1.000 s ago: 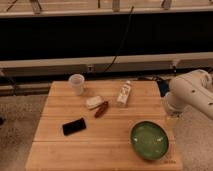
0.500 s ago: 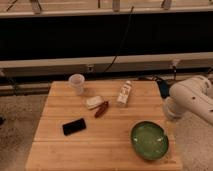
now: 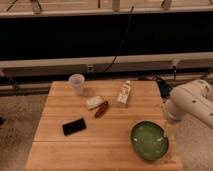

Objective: Push the ceramic bowl across the table

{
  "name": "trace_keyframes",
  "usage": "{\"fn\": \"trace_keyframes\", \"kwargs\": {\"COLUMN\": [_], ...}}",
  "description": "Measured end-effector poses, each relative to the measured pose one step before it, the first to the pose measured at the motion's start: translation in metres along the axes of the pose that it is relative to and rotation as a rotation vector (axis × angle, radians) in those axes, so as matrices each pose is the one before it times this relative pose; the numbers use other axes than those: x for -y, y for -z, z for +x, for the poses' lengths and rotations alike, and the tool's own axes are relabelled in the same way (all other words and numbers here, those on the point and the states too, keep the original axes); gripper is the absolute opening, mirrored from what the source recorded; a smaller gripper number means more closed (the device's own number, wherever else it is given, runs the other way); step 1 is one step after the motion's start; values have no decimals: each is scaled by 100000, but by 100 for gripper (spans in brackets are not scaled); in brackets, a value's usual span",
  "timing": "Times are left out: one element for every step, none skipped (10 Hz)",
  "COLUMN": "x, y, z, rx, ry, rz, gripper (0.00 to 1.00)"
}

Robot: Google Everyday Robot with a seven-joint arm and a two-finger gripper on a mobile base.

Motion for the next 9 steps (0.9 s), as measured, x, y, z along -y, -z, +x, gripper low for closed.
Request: {"fn": "trace_keyframes", "kwargs": {"x": [-343,-349,-99,-176,-322,-335,-233,-214,-298], "y": [-477,-619,-172,-136,-471,-434,-348,-427,-400], "z": [152,213,92,49,157,275,164,71,167], "rx": [413,393,224,396,1251,671,699,691,1110], "ry": [-98,-53,255,-130,-526,-491,-350,-74,-305], "rz": [-108,-275,9,-310,-825,-626,-448,-507,-864], "gripper": [80,80,80,80,78,74,73,66,54]}}
